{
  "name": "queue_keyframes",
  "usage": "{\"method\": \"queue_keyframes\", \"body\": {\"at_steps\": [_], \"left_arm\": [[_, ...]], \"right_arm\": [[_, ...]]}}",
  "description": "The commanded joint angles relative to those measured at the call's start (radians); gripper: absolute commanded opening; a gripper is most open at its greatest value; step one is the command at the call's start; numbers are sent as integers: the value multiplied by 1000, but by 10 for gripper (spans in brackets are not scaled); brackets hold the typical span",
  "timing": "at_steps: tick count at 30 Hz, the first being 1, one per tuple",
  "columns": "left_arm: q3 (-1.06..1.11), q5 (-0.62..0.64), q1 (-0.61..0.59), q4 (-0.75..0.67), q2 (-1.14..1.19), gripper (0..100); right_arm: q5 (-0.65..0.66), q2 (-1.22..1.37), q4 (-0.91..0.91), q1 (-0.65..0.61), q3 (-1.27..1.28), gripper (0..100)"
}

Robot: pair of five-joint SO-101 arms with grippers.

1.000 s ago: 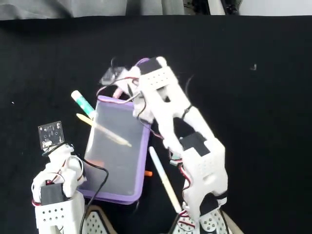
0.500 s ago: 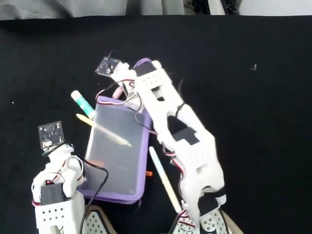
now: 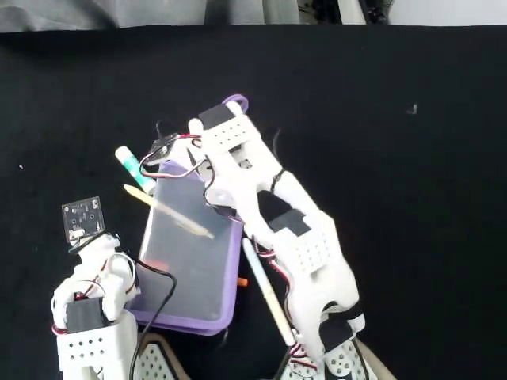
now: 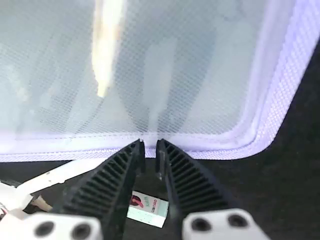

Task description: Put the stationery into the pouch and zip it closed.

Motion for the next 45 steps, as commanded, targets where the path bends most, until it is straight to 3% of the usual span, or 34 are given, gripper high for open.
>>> {"method": "queue_keyframes", "body": {"at_steps": [1,6,13,24,33,45], "left_arm": [[19,3,-1,5,-3,31],[19,3,-1,5,-3,31],[19,3,-1,5,-3,31],[19,3,1,5,-3,31],[19,3,1,5,-3,31],[19,3,-1,5,-3,31]], "right_arm": [[-63,-65,38,-5,-19,60],[-318,-205,40,21,117,60],[-410,-493,-17,17,513,59],[-549,-839,-568,2,1138,60],[-586,-839,-644,-5,1222,60],[-586,-1001,-578,-9,1244,60]]}}
